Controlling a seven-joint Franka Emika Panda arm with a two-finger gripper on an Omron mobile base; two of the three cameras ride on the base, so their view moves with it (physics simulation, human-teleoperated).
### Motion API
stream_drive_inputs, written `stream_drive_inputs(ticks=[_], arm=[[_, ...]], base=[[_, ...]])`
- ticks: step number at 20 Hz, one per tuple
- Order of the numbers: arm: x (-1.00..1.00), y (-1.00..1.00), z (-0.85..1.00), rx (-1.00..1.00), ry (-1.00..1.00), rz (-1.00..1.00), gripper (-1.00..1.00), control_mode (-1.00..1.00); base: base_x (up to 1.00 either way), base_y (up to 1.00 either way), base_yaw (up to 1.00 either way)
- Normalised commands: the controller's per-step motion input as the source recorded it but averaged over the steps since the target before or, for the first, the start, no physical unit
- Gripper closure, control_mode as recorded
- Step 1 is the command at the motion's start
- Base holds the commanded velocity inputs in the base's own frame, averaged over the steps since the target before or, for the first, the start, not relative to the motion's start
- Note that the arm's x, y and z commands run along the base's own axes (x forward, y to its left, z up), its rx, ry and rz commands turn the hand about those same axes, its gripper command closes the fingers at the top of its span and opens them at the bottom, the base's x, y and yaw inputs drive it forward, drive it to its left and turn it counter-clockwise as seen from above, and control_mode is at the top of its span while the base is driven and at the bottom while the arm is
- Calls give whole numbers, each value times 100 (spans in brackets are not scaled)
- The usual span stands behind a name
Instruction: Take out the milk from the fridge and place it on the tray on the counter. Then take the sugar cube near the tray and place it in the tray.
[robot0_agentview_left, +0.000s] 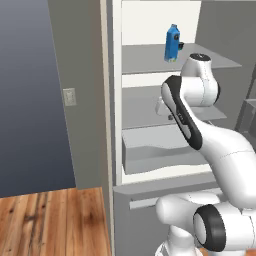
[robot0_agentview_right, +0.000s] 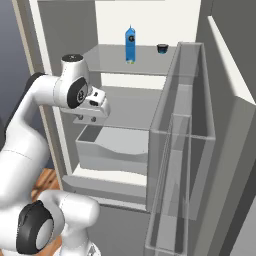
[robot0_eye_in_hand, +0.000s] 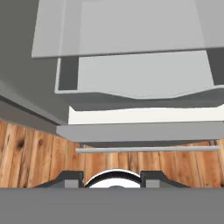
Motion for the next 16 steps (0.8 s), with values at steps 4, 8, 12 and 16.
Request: stream_drive_inputs(ticks=[4,8,12,16], arm=[[-44,-1,0,0,-4,0,-100,-100],[-62,-3,10,0,-24,-2,-100,-100],[-52,-5,49,0,-41,0,-100,-100],[-36,-17,65,0,-48,0,-100,-100]], base=[[0,0,0],[0,0,0],[0,0,0],[0,0,0]])
